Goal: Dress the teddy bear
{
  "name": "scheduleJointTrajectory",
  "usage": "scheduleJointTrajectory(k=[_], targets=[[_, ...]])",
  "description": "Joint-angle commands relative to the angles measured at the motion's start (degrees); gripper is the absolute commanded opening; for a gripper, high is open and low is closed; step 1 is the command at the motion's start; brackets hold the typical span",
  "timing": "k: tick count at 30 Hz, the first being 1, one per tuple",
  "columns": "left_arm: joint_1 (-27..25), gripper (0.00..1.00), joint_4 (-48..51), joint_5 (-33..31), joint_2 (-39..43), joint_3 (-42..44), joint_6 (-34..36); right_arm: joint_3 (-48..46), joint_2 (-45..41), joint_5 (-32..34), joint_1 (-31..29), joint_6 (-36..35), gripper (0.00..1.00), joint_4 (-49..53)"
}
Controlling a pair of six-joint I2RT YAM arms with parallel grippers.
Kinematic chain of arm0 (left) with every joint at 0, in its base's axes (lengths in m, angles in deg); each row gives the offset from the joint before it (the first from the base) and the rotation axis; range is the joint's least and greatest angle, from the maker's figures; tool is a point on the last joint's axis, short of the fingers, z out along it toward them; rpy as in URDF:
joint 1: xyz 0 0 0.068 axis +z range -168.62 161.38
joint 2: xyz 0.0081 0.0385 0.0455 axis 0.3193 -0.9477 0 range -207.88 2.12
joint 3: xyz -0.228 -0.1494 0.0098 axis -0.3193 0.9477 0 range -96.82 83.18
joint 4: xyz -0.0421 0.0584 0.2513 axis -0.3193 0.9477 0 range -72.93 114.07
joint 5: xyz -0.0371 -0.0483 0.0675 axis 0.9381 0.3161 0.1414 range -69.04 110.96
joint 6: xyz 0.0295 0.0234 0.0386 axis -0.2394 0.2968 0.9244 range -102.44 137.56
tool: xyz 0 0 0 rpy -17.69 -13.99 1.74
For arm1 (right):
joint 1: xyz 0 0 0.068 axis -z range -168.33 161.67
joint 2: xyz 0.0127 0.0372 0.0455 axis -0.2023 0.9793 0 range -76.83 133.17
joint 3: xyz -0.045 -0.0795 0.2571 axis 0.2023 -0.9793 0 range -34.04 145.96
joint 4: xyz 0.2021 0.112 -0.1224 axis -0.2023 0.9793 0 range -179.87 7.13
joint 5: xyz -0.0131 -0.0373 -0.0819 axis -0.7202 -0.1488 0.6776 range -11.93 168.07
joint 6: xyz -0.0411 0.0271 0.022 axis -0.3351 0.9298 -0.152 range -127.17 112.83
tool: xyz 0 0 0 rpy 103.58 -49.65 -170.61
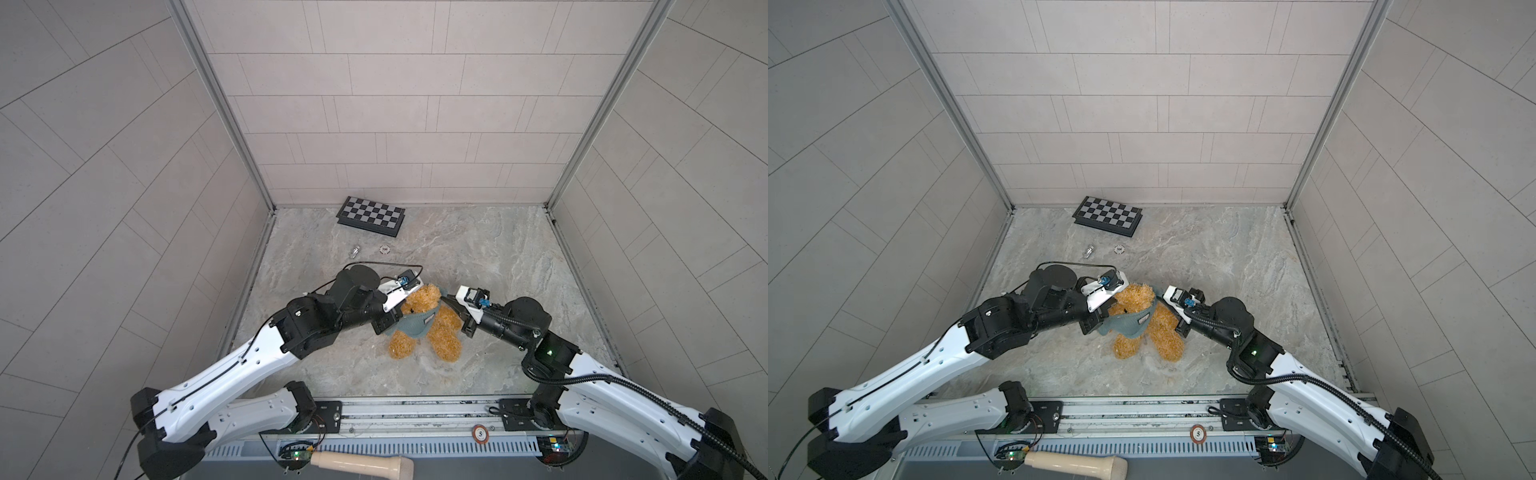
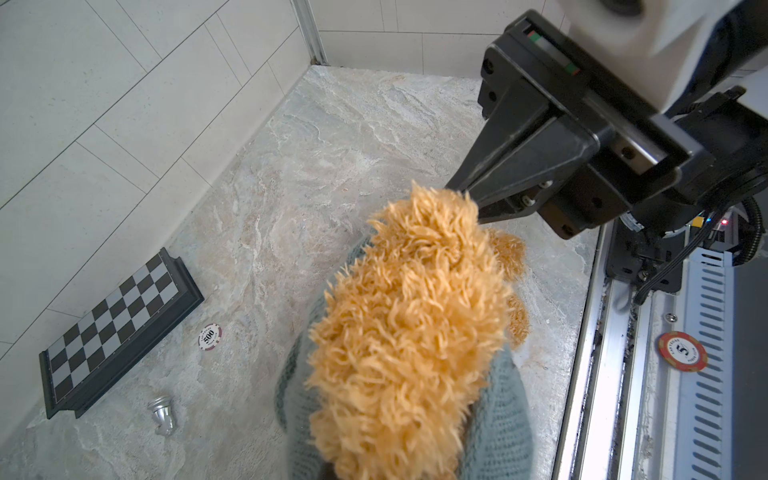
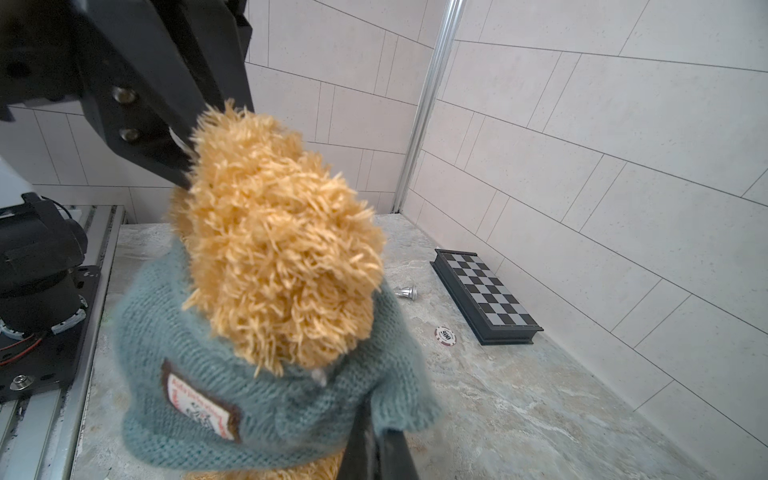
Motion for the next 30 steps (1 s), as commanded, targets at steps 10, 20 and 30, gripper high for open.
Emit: scheduleJointTrajectory(k=[10,20,30], targets=[[6.08,0.00,-7.59,-15.74,3.63,2.82,-8.40,-4.09,-7.37,8.74,0.05,3.72,0.00,8.40],[6.08,0.00,-17.54,-6.34,12.51,9.70,-7.64,-0.53,8.03,10.50,-0.19,4.00,0.00,13.67],[6.06,0.00,-17.95,-14.64,12.46,9.16,-7.02,-0.30,16.77,15.07,1.38,7.34,0.00,12.98]])
